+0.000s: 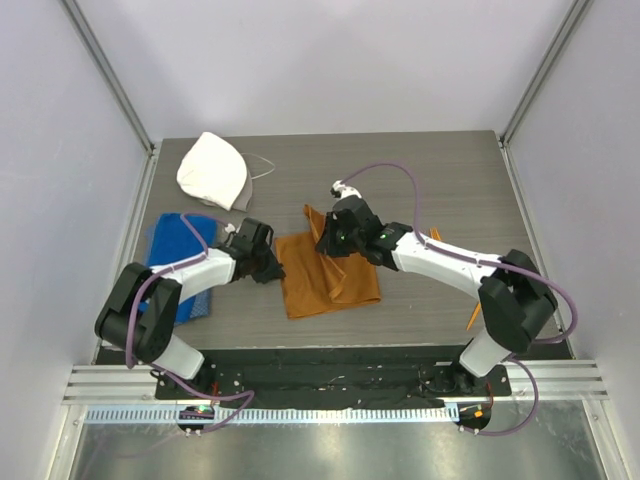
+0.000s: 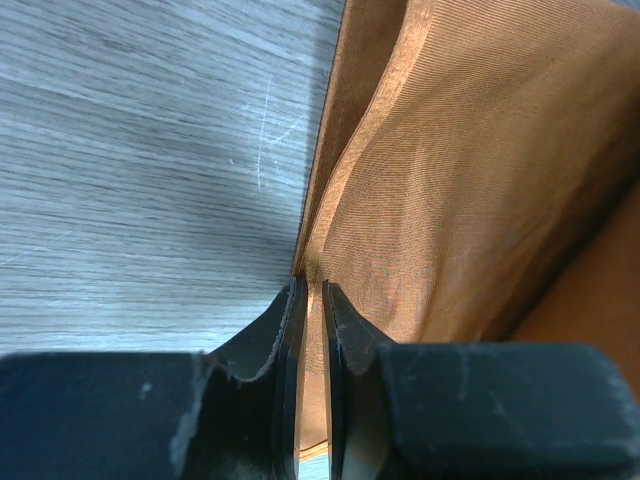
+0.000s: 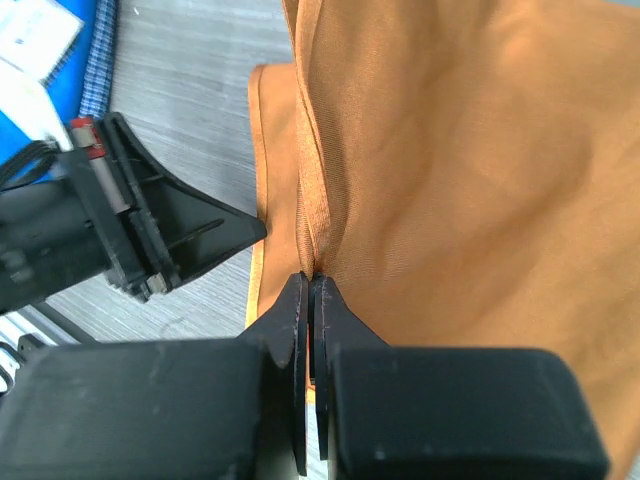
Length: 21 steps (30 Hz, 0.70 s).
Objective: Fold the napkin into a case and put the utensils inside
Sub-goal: Fold the rectangle-folded napkin at the center of the board.
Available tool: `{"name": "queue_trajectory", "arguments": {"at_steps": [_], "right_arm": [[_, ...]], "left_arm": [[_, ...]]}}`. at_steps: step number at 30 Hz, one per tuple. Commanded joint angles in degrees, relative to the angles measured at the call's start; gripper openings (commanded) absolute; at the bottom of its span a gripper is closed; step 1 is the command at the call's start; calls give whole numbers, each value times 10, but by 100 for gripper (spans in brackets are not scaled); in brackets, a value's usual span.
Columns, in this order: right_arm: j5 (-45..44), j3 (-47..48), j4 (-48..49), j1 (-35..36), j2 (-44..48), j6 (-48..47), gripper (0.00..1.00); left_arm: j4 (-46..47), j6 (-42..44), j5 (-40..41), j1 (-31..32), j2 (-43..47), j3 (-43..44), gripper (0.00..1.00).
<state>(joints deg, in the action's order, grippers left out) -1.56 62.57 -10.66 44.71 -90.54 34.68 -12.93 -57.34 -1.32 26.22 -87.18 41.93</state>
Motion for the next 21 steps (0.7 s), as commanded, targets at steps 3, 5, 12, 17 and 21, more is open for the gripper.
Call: {"name": "queue_trajectory", "arguments": {"at_steps": [3, 5, 12, 17, 21], "right_arm": [[35, 26, 74, 15, -45, 43, 1], [41, 26, 83, 20, -57, 56, 1], [56, 29, 103, 34, -91, 67, 1], [58, 28, 104, 41, -97, 65, 1], [60, 29, 97, 45, -97, 61, 1]], "left_arm": [[-14, 14, 26, 0, 18, -16, 16], [-11, 13, 27, 0, 21, -19, 16], [-69, 22, 17, -15, 39, 6, 16], [-100, 35, -18, -74, 64, 50, 18], [-77, 31, -27, -86, 32, 67, 18]]}}
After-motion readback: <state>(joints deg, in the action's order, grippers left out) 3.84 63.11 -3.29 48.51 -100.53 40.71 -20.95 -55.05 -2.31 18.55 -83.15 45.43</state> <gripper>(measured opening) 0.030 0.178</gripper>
